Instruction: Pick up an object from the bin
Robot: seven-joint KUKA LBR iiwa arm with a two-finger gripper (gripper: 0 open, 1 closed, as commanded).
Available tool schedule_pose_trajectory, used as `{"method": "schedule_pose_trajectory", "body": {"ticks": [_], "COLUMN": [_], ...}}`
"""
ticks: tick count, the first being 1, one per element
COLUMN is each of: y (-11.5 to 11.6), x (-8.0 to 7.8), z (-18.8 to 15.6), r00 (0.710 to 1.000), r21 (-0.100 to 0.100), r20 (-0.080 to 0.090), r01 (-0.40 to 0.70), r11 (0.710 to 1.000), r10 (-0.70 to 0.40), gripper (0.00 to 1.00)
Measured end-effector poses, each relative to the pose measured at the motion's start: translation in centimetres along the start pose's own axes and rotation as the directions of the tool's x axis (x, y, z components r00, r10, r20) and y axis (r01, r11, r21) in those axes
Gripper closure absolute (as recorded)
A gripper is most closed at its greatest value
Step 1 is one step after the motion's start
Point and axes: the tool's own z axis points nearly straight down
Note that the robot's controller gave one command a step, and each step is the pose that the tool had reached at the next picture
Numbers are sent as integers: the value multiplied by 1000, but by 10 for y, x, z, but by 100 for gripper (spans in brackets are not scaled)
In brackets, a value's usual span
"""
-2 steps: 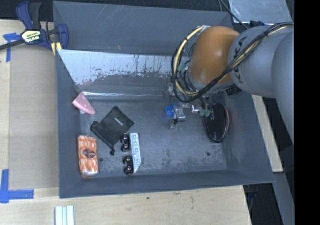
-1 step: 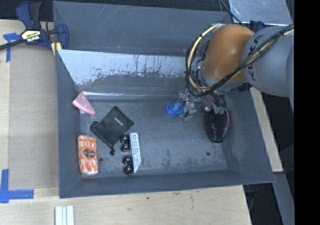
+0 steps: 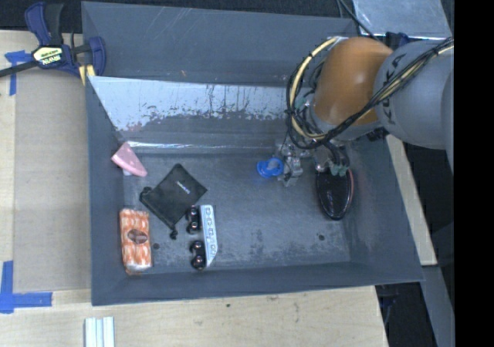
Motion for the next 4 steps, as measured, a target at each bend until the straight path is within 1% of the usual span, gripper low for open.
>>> {"method": "schedule_pose_trajectory", "body": {"ticks": [1,2,3,4], "y": [4,28,33,33], "x": [-1,-3,2,1], "z": [-3,-2,-31,-31], "r00": [1000,997,996,996], "r21": [0,-1,2,2], "r20": [2,2,9,10], "r01": [21,82,90,91], "r11": [1000,997,996,996], "r10": [-21,-82,-90,-91], "gripper": [100,100,100,100]}}
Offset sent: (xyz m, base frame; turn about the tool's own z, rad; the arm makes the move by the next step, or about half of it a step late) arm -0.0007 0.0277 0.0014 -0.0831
